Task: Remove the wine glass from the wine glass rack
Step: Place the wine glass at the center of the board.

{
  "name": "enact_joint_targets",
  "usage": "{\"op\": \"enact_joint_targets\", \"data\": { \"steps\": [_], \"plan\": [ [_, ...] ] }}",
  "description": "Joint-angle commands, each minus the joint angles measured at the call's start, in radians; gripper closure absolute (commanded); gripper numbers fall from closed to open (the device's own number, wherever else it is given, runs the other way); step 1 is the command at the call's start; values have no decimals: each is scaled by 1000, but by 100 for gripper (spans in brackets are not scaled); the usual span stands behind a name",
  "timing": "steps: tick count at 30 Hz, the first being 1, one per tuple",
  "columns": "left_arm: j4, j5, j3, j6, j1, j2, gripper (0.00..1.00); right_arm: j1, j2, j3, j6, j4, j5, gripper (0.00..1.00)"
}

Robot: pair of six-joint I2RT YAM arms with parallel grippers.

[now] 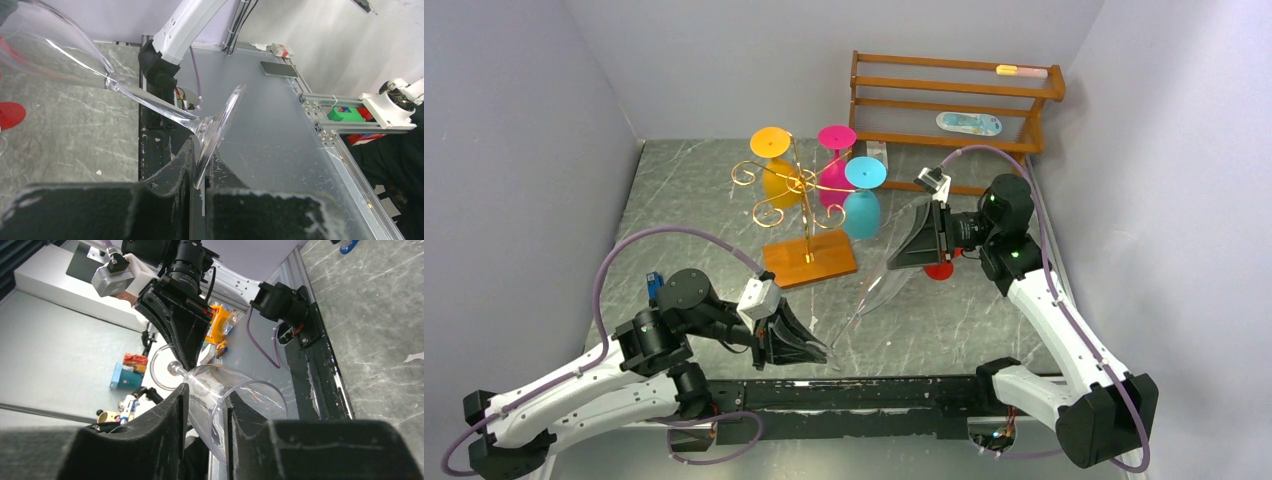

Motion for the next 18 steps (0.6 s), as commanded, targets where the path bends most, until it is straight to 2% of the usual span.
{"op": "enact_joint_targets", "data": {
  "steps": [1,8,14,15,16,17,18],
  "plan": [
    [-22,-243,15,41,26,-1,95,37,-13,29,-4,-47,-88,73],
    [-38,-248,22,49,26,21,95,47,-16,34,-15,-61,-89,84],
    [-52,-231,19,48,26,52,95,48,-21,12,-1,-46,-81,100],
    [-56,-229,19,51,25,56,95,48,-26,5,14,-27,-81,100],
    [-60,-232,19,51,26,58,95,50,-30,0,29,-12,-82,96],
    [-63,-237,19,55,26,58,95,49,-31,-2,42,1,-84,84],
    [-65,-241,17,58,27,58,95,49,-31,-2,47,3,-87,78]
  ]
}}
